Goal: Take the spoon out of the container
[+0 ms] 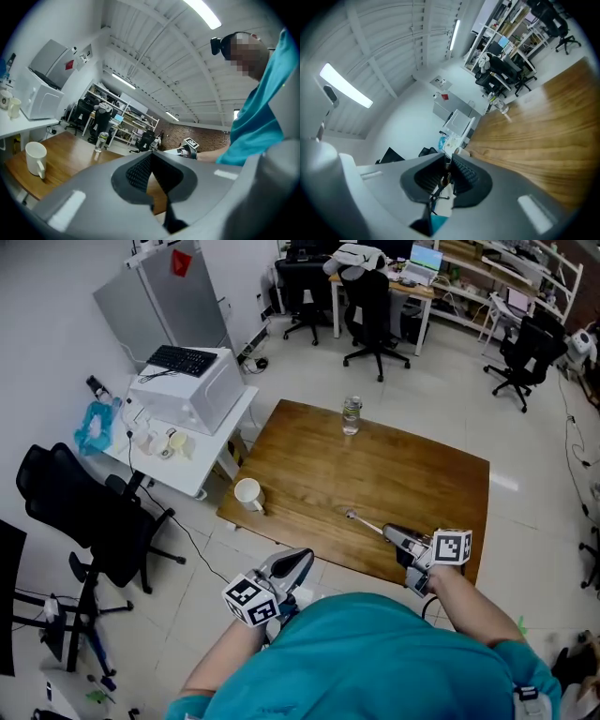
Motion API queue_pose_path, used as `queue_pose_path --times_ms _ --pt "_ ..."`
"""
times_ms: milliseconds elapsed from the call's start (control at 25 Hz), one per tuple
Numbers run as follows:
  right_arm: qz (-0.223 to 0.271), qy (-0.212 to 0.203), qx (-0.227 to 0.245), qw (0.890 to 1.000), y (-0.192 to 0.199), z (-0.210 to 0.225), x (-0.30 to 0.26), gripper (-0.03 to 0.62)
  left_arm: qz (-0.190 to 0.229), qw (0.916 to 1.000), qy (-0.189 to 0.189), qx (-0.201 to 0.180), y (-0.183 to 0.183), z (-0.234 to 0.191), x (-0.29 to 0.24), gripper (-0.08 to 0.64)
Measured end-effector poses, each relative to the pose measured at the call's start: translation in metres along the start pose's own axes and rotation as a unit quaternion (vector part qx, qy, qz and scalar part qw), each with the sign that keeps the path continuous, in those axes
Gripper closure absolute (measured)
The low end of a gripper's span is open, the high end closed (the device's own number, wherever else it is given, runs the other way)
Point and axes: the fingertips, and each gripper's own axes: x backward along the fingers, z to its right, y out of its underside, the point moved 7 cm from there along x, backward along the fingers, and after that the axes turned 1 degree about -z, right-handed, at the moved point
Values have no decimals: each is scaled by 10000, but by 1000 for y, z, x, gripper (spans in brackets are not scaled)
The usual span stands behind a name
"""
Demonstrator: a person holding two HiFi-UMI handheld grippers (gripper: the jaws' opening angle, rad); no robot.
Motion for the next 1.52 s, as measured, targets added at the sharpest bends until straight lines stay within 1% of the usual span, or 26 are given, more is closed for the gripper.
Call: queue_pose_path --times_ms 80,240,360,440,560,640,720,800,920,1160,1320,1440,1520 --pt "53 -20 8 10000 6 -5 40 546 -63 9999 48 -99 8 36 -16 558" --pt "120 62 -224 9997 26 -24 115 546 -202 9993 112 -309 5 110 -30 558" --pt "266 140 -148 9994 34 -41 158 546 -195 9987 253 -401 4 147 -36 558" --pt "452 315 -172 9983 55 -53 172 546 -215 9979 457 -403 9 158 -26 558" --pt "574 593 -189 9964 102 -75 178 546 -179 9968 716 -310 25 170 11 558" --pt "648 871 -424 9932 133 -86 192 546 -157 9958 868 -247 36 186 33 558" --pt "722 1086 -512 9901 157 -104 206 546 -202 9941 1049 -165 45 203 52 558" --pt "793 1253 -396 9881 170 -122 213 546 -306 9920 1226 -69 49 209 63 558" --pt "938 1491 -288 9839 181 -143 227 546 -405 9891 1412 101 55 219 64 558" --pt "1315 1827 -67 9743 218 -181 306 546 -348 9859 1639 24 79 275 59 558" --pt "1555 1938 171 9685 230 -201 359 546 -311 9843 1736 -11 92 318 42 558" --pt "1593 2050 433 9648 239 -206 406 546 -315 9843 1723 217 118 356 21 558" --pt "1541 2181 796 9604 245 -207 435 546 -440 9828 1782 182 140 383 4 558"
